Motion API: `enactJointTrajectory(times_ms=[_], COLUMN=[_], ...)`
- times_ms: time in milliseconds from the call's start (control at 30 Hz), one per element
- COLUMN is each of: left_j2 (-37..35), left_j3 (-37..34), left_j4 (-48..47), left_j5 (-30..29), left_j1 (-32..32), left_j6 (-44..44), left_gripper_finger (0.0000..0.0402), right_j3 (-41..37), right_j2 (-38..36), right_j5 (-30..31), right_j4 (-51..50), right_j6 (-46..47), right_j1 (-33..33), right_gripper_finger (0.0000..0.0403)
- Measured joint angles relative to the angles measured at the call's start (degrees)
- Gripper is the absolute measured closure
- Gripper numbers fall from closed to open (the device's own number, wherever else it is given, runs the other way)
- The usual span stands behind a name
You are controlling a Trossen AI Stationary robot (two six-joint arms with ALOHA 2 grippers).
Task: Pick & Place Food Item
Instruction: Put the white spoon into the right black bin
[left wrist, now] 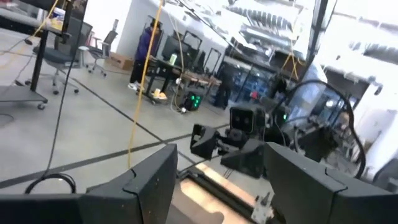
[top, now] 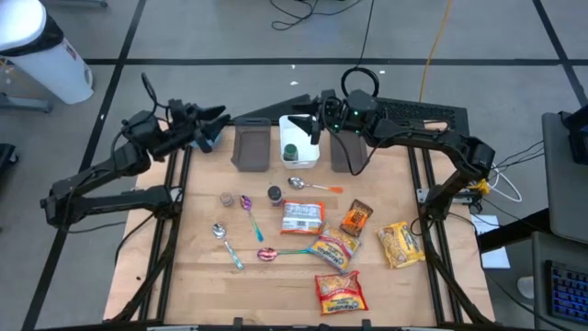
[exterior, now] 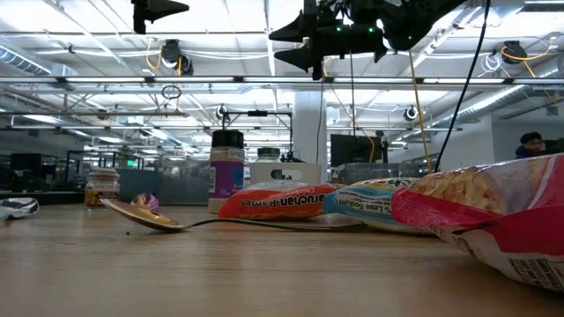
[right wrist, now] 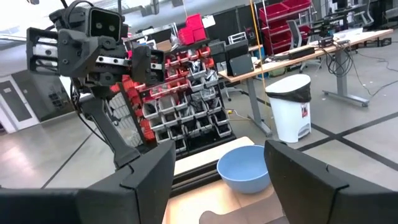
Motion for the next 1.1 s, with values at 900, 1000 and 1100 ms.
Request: enactJointTrajectory(times_ms=[900, 1000, 1100], left_j2=[2.43, 3.15, 4.20], left_j3=[17.15, 17.70, 17.32], left_j4=[-47.37, -52.93, -56.41], left_j5=[0.71, 2.19, 3.18], left_j1=[-0.36, -1.98, -4.41], left_j6=[9.12, 8.38, 7.57], left_gripper_finger=[0.0156, 0.0156, 0.0156], right_j3=[0.00, -0.05, 0.35], right_j2=[-0.16, -2.19, -4.55], right_j5=[-7.26, -7.38, -5.03], right_j4=[5.02, 2.17, -6.23], right_j6=[4.80, 1.13, -6.02], right_j1=[1.25, 3.63, 6.88], right_gripper_finger=[0.0161, 0.0161, 0.0161])
